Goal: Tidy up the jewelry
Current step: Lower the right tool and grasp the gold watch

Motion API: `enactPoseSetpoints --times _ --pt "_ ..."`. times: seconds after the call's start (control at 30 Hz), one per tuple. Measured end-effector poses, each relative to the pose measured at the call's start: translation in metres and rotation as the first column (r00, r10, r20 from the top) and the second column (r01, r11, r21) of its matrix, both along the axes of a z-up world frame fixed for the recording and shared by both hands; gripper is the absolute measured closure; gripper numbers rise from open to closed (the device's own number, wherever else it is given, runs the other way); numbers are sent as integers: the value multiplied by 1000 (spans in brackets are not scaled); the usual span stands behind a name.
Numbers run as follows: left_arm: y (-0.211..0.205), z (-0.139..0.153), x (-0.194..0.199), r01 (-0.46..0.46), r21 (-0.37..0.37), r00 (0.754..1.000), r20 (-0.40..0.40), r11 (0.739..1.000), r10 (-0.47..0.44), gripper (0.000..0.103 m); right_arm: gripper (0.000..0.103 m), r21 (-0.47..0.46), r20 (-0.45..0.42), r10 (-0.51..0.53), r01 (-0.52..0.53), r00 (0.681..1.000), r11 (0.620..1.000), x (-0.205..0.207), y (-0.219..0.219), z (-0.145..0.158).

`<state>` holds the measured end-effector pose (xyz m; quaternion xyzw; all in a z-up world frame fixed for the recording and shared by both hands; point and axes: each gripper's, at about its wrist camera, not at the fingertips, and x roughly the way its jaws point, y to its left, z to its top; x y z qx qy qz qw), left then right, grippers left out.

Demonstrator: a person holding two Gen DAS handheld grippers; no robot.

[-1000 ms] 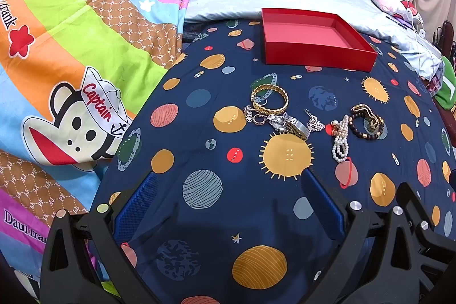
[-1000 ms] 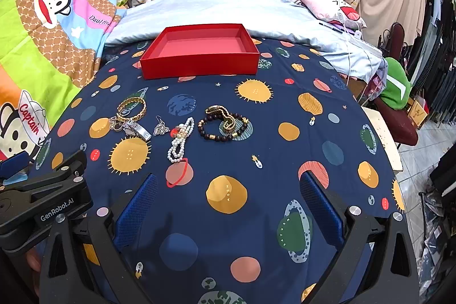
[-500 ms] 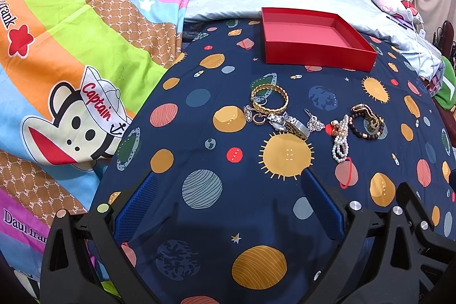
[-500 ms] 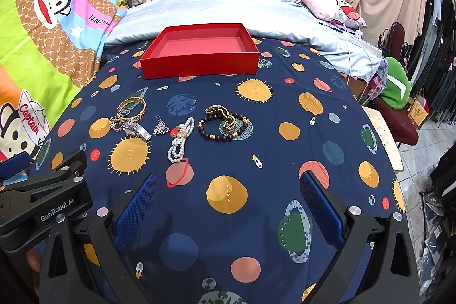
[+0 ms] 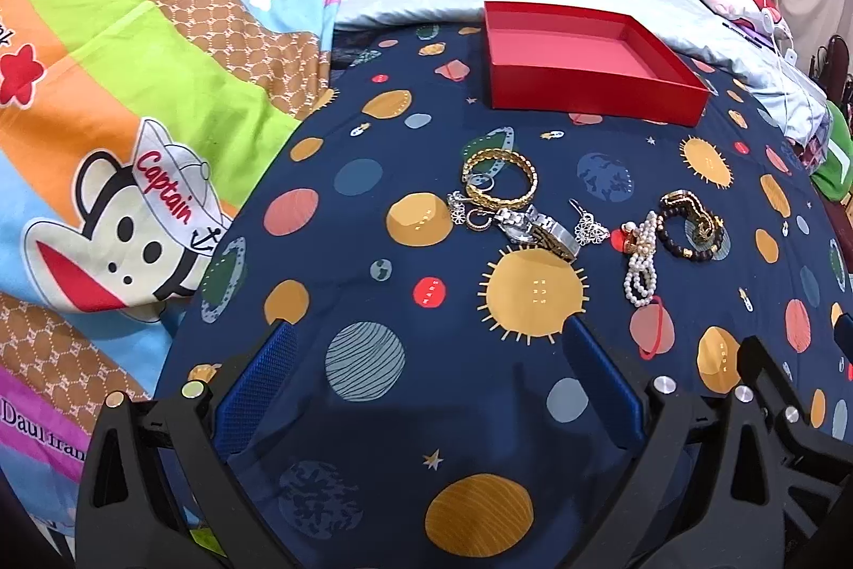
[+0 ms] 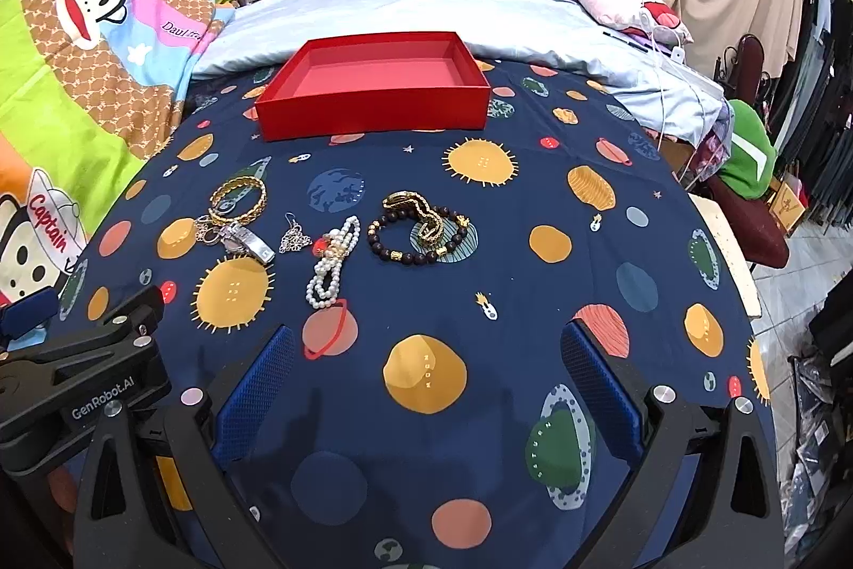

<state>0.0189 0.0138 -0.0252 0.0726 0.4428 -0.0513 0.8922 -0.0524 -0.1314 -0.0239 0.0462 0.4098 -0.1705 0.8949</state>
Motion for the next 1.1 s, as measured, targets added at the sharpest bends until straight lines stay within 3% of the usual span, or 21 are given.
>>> enactPoseSetpoints --times 0.93,1.1 --pt "-6 -25 53 -30 6 997 -75 1000 31 5 6 47 -47 10 -8 999 999 45 -34 -23" --pt "-8 -28 61 -33 5 997 -74 999 33 5 14 70 -39 11 -8 999 998 57 -45 -25"
